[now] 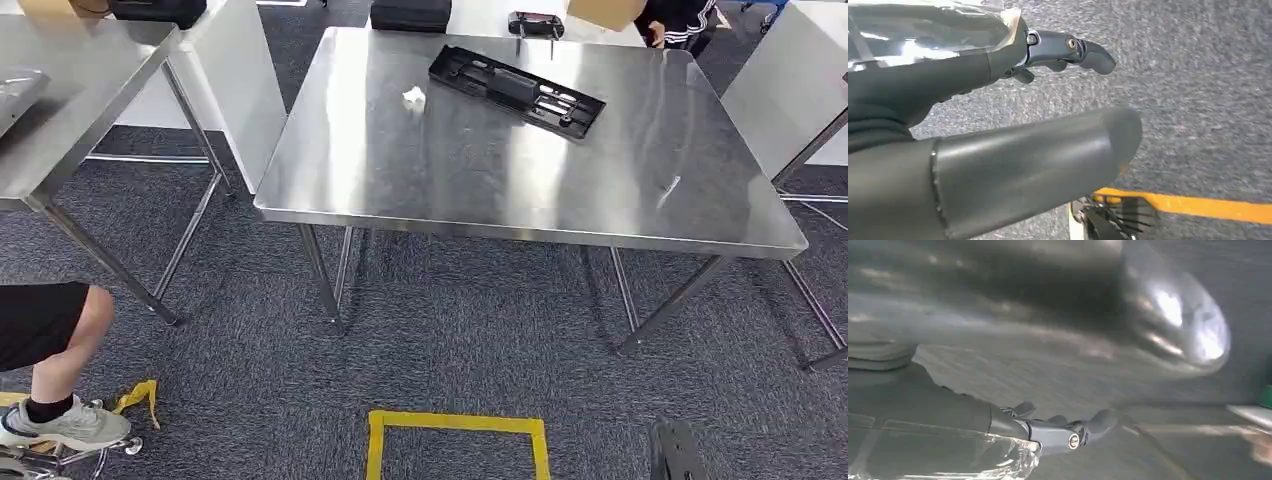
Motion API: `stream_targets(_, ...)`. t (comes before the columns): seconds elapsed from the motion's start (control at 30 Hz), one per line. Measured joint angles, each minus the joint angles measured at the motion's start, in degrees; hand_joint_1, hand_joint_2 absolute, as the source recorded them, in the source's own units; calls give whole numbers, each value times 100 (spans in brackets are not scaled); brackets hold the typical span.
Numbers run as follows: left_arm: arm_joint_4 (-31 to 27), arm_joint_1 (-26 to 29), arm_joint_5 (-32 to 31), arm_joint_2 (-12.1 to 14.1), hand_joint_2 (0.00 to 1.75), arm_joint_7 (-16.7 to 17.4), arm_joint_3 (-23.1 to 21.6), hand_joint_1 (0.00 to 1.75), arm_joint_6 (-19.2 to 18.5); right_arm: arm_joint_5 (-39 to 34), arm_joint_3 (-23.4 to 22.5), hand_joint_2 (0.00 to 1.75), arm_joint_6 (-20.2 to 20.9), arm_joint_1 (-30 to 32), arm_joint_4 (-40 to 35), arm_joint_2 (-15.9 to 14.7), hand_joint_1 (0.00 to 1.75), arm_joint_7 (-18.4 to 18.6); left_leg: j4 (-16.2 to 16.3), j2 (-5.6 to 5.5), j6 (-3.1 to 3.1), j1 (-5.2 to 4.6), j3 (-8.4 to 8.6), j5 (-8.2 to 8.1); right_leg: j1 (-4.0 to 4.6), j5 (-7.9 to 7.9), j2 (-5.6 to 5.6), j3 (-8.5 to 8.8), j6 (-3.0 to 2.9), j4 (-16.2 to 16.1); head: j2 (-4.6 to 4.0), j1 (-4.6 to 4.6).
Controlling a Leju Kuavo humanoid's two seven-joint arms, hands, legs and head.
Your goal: Take the parts from the cabinet and place them on the table.
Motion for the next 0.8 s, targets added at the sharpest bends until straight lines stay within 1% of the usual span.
stream_targets(0.03,0,0,0,2,0,2,0,0,2,13,-68,0,-15,-51,241,7,0,-16,1,8,23,-8,-91,68,-12,-346,5,-139,-49,409,0,24)
stream_targets(0.07,0,-1,0,2,0,2,0,0,2,20,-121,0,-17,-104,438,9,0,-29,3,20,35,-18,-173,133,-8,-613,12,-248,-72,841,0,27)
stream_targets(0.1,0,0,0,2,0,2,0,0,2,22,-171,0,-24,-156,643,7,0,-38,8,31,34,-33,-230,200,-3,-794,19,-335,-50,1261,0,25)
stream_targets(0.13,0,-1,0,-2,0,2,0,0,0,22,-223,0,-26,-195,803,9,0,-40,14,40,30,-42,-306,267,-4,-820,19,-340,6,1511,0,23)
stream_targets(0.17,0,-1,0,-2,0,2,0,0,0,24,-245,0,-26,-212,908,15,0,-44,16,42,18,-44,-386,326,-4,-729,19,-233,70,1514,0,22)
stream_targets(0.2,0,0,0,-4,0,2,0,0,0,28,-263,0,-26,-228,1000,20,0,-46,18,44,5,-44,-451,383,-2,-572,19,-6,129,1290,0,25)
stream_targets(0.23,0,-1,0,-4,0,2,0,0,0,57,-274,0,-39,-254,1067,20,0,-26,18,46,-11,-44,-514,436,-2,-407,19,316,166,853,0,27)
stream_targets(0.27,0,-2,0,-7,0,6,0,0,0,174,-293,0,-98,-315,1181,18,0,95,18,48,-37,-44,-569,498,2,-320,19,750,154,224,0,25)
stream_targets(0.3,0,-7,0,-7,0,11,0,0,0,241,-322,0,-127,-382,1290,11,0,186,23,52,-68,-47,-585,546,13,-436,19,1074,84,-276,0,27)
stream_targets(0.33,0,-7,0,-15,0,24,0,0,0,298,-368,0,-140,-453,1482,2,0,249,22,61,-118,-67,-611,606,93,-521,28,1257,-7,-617,0,20)
stream_targets(0.37,0,-8,0,-13,0,33,0,0,2,333,-405,0,-162,-509,1739,-4,0,282,-24,65,-155,-69,-594,666,101,-481,33,1168,-39,-564,0,1)
stream_targets(0.4,0,-9,0,-15,0,46,0,0,2,392,-438,0,-192,-566,2012,-26,0,301,-34,61,-182,-51,-600,716,119,-470,38,1144,-67,-549,0,25)
stream_targets(0.43,0,-4,-2,-22,0,61,0,0,0,468,-468,0,-234,-598,2318,-48,0,371,-55,54,-228,-51,-600,769,127,-431,35,1115,-129,-546,0,20)
stream_targets(0.47,2,11,-2,-17,0,81,0,0,0,518,-495,0,-256,-621,2606,-46,0,428,-31,40,-270,-24,-634,730,-7,-344,22,1079,-217,-588,0,12)
stream_targets(0.5,2,16,-11,-11,0,89,0,0,-4,555,-512,0,-256,-641,2877,-46,0,521,99,21,-300,-24,-682,456,25,-294,5,1029,-259,-580,0,3)
stream_targets(0.53,4,22,-37,-17,0,98,0,0,-24,605,-514,0,-267,-639,3071,-46,0,641,397,18,-315,-17,-759,89,24,-245,-3,970,-338,-578,0,-25)
stream_targets(0.57,7,21,-57,-17,0,98,-2,0,-39,665,-514,0,-289,-631,3279,-46,0,816,805,17,-337,-17,-850,-269,35,-193,-8,906,-362,-576,0,-43)
stream_targets(0.6,7,18,-74,-15,0,96,-2,0,-46,719,-514,0,-302,-622,3498,-46,0,1015,1265,17,-361,-17,-946,-537,50,-143,-22,835,-369,-563,0,-43)
stream_targets(0.63,7,18,-96,-13,0,94,-6,0,-52,769,-514,0,-319,-597,3686,-46,0,1242,1607,17,-378,-17,-989,-618,62,-93,-35,780,-369,-535,0,-43)
stream_targets(0.67,7,18,-112,-9,0,94,-11,0,-61,807,-514,0,-321,-572,3786,-44,0,1364,1718,19,-381,-17,-958,-558,63,-65,-38,722,-360,-507,0,-43)
stream_targets(0.7,7,15,-139,-4,0,94,-20,0,-85,889,-510,0,-321,-538,3935,-26,0,1570,1600,19,-381,-15,-778,-330,62,-26,-36,612,-339,-446,0,-47)
stream_targets(0.73,7,12,-168,2,0,94,-26,0,-96,942,-505,0,-326,-515,4028,-11,0,1672,1259,19,-377,-14,-507,-126,59,-8,-33,523,-313,-387,0,-50)
stream_targets(0.77,7,8,-179,9,0,96,-33,0,-96,993,-501,0,-343,-502,4096,0,0,1733,755,18,-363,-11,-152,-11,54,0,-28,456,-300,-328,0,-50)
stream_targets(0.8,7,-4,-188,17,0,96,-39,0,-96,1049,-492,0,-363,-496,4153,22,0,1772,242,-2,-329,-11,150,-114,53,6,-28,395,-289,-265,0,-50)
